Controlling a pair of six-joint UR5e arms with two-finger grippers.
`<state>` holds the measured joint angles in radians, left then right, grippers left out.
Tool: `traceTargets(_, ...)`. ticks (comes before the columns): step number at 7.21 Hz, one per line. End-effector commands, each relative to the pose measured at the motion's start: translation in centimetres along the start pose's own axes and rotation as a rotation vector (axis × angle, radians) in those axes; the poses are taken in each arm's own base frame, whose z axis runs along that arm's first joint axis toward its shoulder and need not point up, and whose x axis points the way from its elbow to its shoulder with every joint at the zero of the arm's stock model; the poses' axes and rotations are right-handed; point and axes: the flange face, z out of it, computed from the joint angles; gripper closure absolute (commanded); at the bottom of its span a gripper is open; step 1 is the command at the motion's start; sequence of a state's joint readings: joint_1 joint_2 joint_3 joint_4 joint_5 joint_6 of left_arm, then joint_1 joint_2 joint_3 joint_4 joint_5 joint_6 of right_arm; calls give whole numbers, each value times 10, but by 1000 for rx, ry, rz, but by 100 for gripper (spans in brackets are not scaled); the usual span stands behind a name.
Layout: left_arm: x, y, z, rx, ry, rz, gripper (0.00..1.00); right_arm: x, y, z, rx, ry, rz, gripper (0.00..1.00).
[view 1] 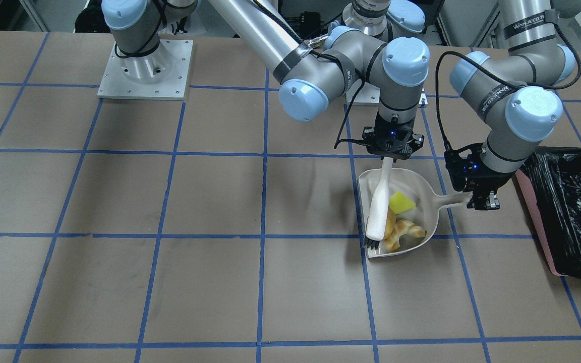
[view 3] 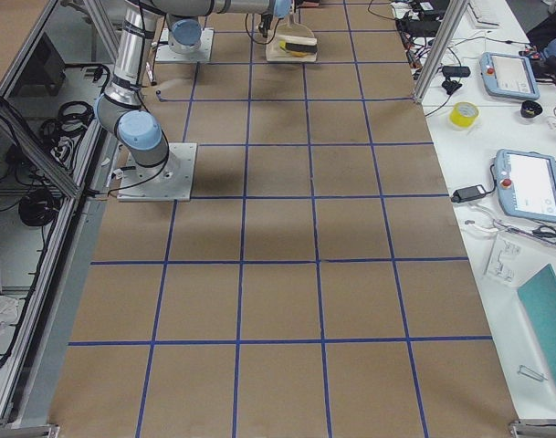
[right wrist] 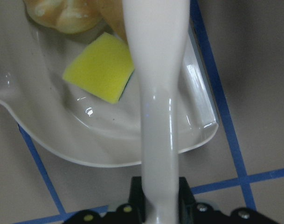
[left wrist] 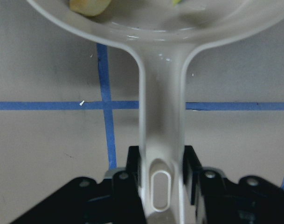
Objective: Sweep and dump trash into bin
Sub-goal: 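Sweep remaining items deeper into the dustpan with the right gripper's brush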
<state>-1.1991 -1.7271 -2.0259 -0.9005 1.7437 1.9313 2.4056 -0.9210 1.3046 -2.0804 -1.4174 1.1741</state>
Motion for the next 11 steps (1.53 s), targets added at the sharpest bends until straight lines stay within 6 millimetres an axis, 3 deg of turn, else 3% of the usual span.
traceTargets(1, 3, -5, -1, 3, 0, 7, 100, 5, 15, -13, -20, 48, -3, 100)
traceTargets(3, 1, -4, 0, 9, -2, 5, 100, 3, 16, -15, -27, 33, 71, 100)
traceTargets(7, -1, -1, 2, 55, -13, 12, 100, -4, 40, -20, -88, 7, 122, 100)
traceTargets(9, 1, -2, 3, 63, -5, 17, 100, -6, 69, -16, -90, 22, 126, 100)
traceTargets(10, 0, -1, 2, 99, -13, 11, 100, -6, 81, -26, -89, 17, 126, 100)
traceTargets(11, 3, 15, 8, 132, 0, -22, 100, -1, 90, -47, -96, 16, 132, 100)
